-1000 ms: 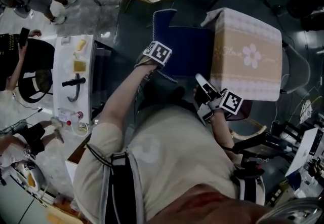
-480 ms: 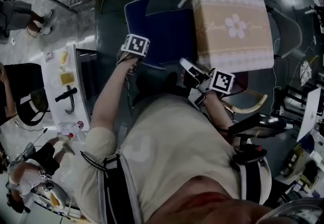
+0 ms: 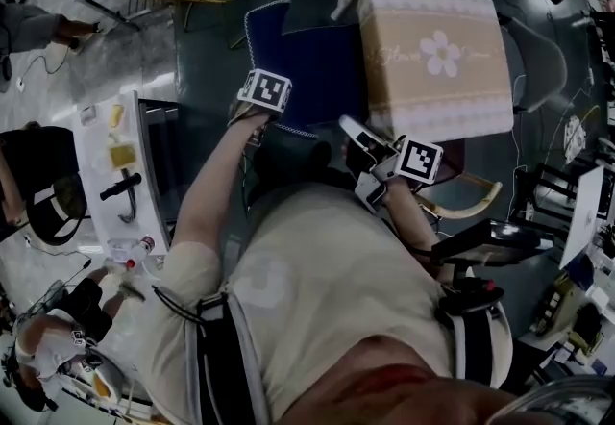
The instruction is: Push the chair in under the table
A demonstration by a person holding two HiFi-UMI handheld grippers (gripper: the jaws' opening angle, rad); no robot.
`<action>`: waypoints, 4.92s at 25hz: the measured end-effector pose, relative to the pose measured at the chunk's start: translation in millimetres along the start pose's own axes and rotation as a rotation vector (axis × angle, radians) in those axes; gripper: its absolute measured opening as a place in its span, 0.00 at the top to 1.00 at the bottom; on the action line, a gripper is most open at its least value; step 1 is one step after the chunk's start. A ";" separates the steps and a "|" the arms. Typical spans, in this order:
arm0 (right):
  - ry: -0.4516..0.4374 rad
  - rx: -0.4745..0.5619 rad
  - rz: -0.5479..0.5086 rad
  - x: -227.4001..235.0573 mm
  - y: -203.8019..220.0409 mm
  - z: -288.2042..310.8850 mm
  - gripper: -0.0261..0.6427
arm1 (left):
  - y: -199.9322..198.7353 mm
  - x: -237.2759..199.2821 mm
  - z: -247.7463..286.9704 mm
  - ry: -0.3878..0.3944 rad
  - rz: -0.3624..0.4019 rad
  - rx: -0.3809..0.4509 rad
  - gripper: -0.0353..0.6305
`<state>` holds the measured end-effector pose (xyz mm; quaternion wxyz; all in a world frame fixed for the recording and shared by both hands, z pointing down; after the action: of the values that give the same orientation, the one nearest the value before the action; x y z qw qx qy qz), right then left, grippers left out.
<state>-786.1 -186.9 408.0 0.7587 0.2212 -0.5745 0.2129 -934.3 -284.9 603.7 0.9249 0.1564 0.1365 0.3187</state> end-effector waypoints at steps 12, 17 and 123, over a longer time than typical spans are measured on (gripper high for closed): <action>0.022 0.021 0.022 13.6 -13.1 -16.5 0.94 | -9.9 -3.6 -2.3 -0.013 -0.168 0.064 0.79; 0.038 -0.008 -0.001 18.8 -10.4 -15.8 0.94 | -8.7 -4.4 -4.9 0.004 -0.250 0.096 0.80; -0.244 -0.072 0.012 16.6 -52.4 -47.9 0.94 | 37.0 64.1 -91.7 -0.328 -0.010 0.201 0.79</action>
<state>-714.4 -200.4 407.7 0.6893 0.2146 -0.6712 0.1681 -938.1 -198.2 524.0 0.9160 0.2971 0.0158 0.2690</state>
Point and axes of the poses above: the fingertips, and each gripper's own axes: z forward along the fingers, x to its right, y out of its underside, the point moved 3 cm from there along -z, backward along the fingers, and after that the axes turned 10 degrees about z, right-handed, at the moved point
